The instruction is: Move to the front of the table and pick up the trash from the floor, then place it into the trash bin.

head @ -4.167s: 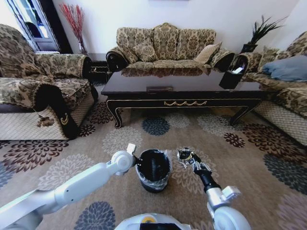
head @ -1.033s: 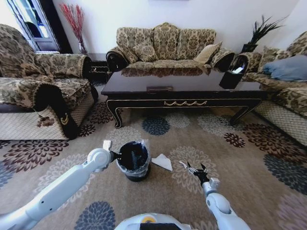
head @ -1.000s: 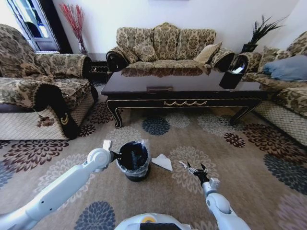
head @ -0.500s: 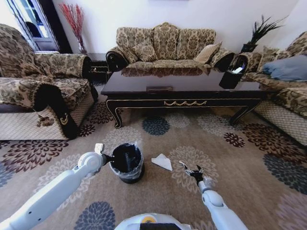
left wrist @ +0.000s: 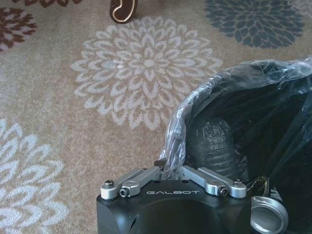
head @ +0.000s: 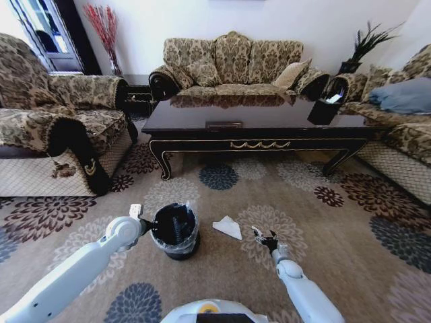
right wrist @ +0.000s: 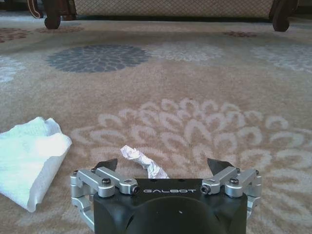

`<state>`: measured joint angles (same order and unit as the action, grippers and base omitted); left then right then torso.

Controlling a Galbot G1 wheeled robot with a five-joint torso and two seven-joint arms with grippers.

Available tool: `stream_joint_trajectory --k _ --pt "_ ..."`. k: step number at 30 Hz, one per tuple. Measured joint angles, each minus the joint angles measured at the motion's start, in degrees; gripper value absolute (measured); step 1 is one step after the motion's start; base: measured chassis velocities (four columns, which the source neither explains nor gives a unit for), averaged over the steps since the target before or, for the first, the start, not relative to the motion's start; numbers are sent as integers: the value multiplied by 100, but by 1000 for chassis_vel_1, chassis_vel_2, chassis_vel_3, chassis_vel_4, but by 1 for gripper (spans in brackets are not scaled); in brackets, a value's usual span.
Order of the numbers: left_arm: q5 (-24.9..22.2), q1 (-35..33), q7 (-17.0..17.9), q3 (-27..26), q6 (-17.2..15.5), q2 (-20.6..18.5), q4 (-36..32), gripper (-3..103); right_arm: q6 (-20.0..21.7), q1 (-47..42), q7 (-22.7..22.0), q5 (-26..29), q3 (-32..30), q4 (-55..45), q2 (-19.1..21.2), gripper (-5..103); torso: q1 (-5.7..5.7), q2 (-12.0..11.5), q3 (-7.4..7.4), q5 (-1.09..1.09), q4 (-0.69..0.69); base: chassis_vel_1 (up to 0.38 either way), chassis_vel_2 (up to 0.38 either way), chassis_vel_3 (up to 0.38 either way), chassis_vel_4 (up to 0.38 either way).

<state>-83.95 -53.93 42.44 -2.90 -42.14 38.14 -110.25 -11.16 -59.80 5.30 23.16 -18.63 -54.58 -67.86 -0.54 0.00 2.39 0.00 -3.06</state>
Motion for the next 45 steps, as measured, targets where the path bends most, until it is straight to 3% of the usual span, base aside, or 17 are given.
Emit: stream_joint_trajectory --k 10,14,16,20,26,30,45 --pt "-81 85 72 52 0 17 -11 0 -85 174 45 -90 83 295 -70 85 0 0 0 0 0 0 0 0 0" --pt "-165 181 99 105 1 67 38 0 -135 232 65 -188 88 479 -150 64 0 0 0 0 0 0 0 0 0" --pt "-169 189 101 117 0 73 48 0 -136 246 65 -190 88 504 -156 64 0 0 0 0 0 0 0 0 0" --pt "-170 195 102 143 1 91 59 0 -160 294 67 -200 92 635 -150 36 0 0 0 0 1 0 0 0 0" --pt "-168 201 95 144 1 97 69 0 -167 277 69 -210 99 626 -145 20 0 0 0 0 1 0 0 0 0" --pt "-151 191 94 166 0 123 50 0 -171 227 67 -221 85 559 -160 2 0 0 0 0 0 0 0 0 0" --pt "-77 115 109 213 0 145 -51 0 -159 -46 32 -163 -41 95 -65 0 1 0 0 0 1 0 0 0 0"
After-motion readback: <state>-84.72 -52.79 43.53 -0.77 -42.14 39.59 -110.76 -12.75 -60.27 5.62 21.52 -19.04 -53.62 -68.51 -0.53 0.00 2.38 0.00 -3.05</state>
